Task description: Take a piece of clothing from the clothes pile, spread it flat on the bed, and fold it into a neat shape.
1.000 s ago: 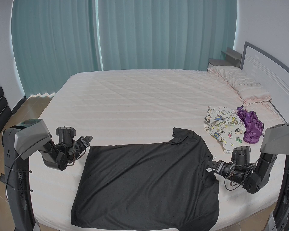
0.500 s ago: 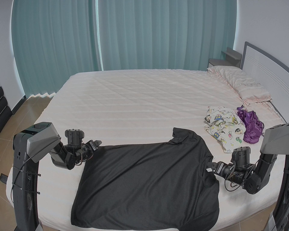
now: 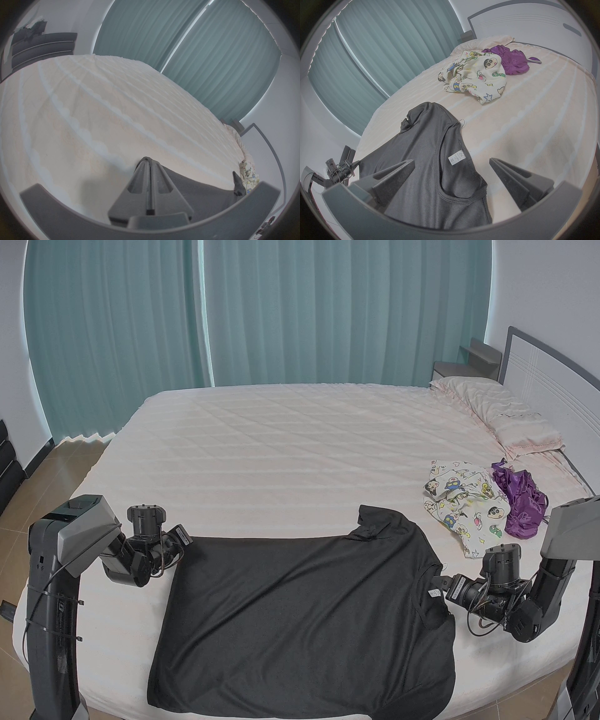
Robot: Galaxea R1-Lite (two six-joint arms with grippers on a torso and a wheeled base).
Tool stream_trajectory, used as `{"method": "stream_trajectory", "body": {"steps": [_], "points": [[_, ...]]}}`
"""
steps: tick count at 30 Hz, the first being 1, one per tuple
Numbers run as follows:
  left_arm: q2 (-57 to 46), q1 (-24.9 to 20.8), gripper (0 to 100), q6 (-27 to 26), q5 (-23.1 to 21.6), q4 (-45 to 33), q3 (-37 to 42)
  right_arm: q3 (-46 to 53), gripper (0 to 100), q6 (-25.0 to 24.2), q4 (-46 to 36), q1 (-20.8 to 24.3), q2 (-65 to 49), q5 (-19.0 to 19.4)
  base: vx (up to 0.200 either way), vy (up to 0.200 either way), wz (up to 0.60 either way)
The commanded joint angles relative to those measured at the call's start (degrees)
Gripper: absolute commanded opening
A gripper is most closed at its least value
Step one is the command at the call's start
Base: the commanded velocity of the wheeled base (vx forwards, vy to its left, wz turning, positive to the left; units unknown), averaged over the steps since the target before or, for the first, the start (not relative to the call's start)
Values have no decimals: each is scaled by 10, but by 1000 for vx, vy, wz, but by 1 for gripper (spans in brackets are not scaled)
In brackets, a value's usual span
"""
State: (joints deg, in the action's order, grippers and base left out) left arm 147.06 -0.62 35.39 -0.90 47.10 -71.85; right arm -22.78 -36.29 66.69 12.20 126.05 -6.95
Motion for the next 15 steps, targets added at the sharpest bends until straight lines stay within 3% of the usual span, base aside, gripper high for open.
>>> {"method": "stream_trajectory", "body": {"steps": [1,15], "points": [[-16,22,0,0,4,1,-8,-2,100,0,2,0,7,0,0,0,0],[2,31,0,-1,3,-10,-41,-90,100,0,-2,-22,16,13,0,0,0]]}}
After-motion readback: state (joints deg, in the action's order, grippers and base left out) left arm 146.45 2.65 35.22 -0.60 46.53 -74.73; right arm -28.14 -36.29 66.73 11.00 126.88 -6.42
